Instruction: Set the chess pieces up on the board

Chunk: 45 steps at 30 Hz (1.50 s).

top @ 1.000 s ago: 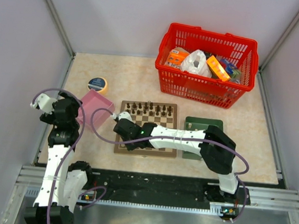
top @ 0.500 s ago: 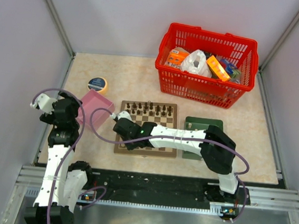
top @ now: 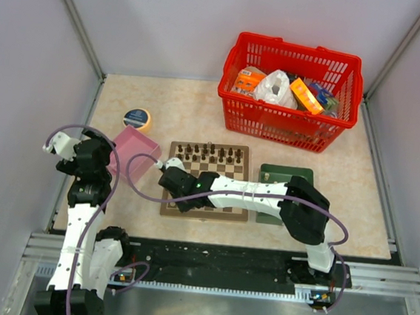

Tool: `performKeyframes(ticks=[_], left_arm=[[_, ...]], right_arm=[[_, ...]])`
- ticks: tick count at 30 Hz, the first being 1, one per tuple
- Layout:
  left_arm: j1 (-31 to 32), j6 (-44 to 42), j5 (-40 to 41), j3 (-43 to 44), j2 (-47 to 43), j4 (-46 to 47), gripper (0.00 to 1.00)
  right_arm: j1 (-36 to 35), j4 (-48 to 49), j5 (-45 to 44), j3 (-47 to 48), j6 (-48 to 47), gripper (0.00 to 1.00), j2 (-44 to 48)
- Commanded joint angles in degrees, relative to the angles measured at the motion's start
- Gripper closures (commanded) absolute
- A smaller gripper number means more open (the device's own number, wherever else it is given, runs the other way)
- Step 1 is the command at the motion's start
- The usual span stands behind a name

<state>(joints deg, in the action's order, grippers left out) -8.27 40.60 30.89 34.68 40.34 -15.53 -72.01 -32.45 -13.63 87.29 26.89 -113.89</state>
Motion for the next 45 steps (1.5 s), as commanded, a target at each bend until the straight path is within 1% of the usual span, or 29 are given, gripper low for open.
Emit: performKeyframes(ticks=[1,7,9,11,15,18,21,28,45], left_arm=[[-0.4,-0.3,0.2,-0.2,-0.4,1.5,0.01],[-0.4,-0.3,0.0,-0.1,-0.3,1.7,0.01],[-0.4,-0.4,0.0,0.0,-0.3,1.7,0.01],[-0.4,-0.5,0.2,0.2,-0.3,1.6,0.01],[-0.4,-0.4,0.2,0.2,-0.4,1.6,0.01],[-0.5,-0.3,-0.2,0.4,-0.5,1.6,0.01],[-0.4,-0.5,-0.2,0.7,-0.6,1.3,0.01],[-0.5,-0.4,0.0,0.5,-1.0,0.9,0.01],[-0.7,-0.4,0.0,-0.4,-1.1,1.4,0.01]], right_arm=[[-0.9,0.5,0.0,3.0,-0.6,0.77,-0.1],[-0.9,0.7,0.6,3.3,-0.7,0.61,2.3],[-0.9,0.5,-1.0,3.3,-1.3,0.60,3.9],[-0.4,0.7,-2.5,2.6,-1.5,0.56,6.3],[2.6,2.7,-1.6,1.1,-1.4,0.55,10.1],[4.3,3.9,-0.4,1.1,-1.5,0.56,9.7],[5.9,4.5,1.9,1.9,-1.3,0.56,7.9],[7.1,4.6,2.3,6.0,-2.5,0.59,2.6],[7.7,1.0,-0.1,15.2,-5.9,0.62,-6.9]])
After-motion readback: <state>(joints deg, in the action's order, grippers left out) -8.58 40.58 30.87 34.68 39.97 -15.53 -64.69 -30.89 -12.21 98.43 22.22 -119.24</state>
